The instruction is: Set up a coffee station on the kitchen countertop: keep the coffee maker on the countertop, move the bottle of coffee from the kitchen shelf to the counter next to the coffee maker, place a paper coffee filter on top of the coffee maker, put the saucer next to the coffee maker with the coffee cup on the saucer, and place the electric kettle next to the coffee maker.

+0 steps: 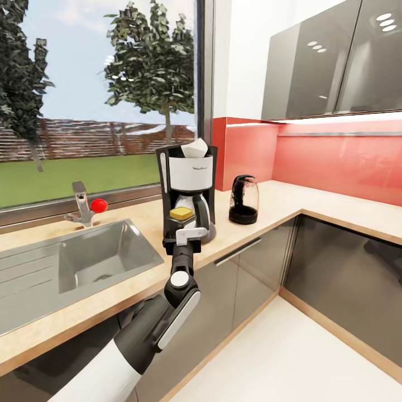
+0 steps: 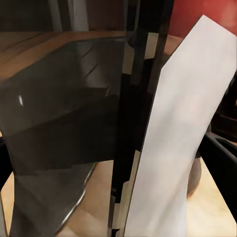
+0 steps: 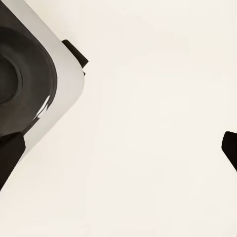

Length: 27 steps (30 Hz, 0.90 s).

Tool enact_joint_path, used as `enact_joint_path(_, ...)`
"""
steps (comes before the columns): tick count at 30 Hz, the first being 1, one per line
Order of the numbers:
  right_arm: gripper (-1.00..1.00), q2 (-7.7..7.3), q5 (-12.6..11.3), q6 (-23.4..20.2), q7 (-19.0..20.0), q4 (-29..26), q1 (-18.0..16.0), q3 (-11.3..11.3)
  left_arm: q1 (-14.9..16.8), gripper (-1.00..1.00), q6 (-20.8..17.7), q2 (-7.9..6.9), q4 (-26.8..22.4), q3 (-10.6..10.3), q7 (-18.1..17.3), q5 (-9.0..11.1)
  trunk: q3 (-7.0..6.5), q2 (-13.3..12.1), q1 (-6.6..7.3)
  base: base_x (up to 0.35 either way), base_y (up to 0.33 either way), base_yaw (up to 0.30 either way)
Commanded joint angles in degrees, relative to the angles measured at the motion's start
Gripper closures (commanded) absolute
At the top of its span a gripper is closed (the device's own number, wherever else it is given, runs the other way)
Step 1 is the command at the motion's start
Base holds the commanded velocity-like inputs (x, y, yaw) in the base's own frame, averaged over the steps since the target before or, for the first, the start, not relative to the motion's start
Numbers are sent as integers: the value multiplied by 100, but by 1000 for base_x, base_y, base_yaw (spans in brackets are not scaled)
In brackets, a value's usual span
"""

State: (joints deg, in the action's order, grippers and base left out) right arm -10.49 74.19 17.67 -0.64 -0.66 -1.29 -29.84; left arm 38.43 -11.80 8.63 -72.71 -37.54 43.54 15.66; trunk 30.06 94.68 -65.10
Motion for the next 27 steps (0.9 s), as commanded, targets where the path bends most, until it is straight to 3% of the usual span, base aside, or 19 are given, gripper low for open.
enact_joint_path(1, -100, -2, 53, 17, -7, 4, -3, -48, 7, 100, -33, -2, -7, -14, 41, 16, 6, 3, 0, 20, 5, 0)
enact_joint_path(10, -100, 0, 52, 17, -10, 5, -3, -48, 7, 100, -35, -2, -7, -10, 41, 16, 6, 3, 0, 4, 1, 0)
enact_joint_path(21, -100, 3, 52, 17, -15, 13, -3, -48, 7, 100, -34, -2, -7, -10, 32, 16, 204, 444, -242, 0, 0, 0)
enact_joint_path(27, -100, 4, 44, 17, -15, 13, -3, -48, 7, 100, -33, -2, -7, -13, 32, 16, 230, 444, -242, 0, 0, 0)
